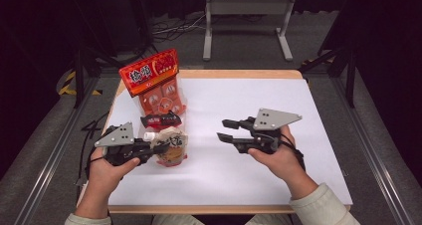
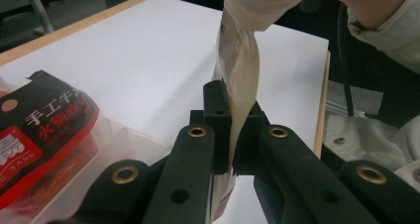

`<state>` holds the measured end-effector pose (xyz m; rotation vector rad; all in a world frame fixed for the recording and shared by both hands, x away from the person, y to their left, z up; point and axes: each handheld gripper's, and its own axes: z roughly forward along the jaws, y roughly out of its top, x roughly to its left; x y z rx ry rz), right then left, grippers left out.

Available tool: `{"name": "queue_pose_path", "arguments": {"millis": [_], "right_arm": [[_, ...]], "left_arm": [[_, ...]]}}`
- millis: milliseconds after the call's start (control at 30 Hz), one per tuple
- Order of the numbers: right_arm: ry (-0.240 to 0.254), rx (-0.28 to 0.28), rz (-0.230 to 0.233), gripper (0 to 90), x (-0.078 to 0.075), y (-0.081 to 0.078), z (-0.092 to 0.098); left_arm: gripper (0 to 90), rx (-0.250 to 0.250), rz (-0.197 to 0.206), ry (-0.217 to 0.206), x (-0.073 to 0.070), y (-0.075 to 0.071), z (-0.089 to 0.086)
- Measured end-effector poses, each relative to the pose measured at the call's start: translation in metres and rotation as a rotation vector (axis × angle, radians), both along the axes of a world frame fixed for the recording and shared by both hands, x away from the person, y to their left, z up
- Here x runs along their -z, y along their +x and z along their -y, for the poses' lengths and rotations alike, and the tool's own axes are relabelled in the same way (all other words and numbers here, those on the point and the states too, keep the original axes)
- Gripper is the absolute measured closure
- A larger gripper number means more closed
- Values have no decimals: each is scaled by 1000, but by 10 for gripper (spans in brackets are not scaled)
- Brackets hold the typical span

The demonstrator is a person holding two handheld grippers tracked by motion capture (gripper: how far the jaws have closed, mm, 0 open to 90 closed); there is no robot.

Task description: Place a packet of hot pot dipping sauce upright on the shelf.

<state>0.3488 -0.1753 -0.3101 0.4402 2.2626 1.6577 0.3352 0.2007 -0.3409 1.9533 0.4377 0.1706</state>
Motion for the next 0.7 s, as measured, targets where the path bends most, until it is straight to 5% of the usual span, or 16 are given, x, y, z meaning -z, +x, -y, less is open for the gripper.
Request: {"name": "queue_pose_path", "arguments": {"millis": [367, 467, 700], "right_arm": [[-52, 173, 2, 366, 3, -14, 68], [-25, 216, -14, 345, 5, -15, 85], [-10, 299, -24, 318, 1, -15, 114]], "left_arm": [[877, -36, 21, 16, -12, 4, -9], [877, -42, 30, 15, -15, 7, -12], [878, -68, 51, -38, -15, 18, -30]]}}
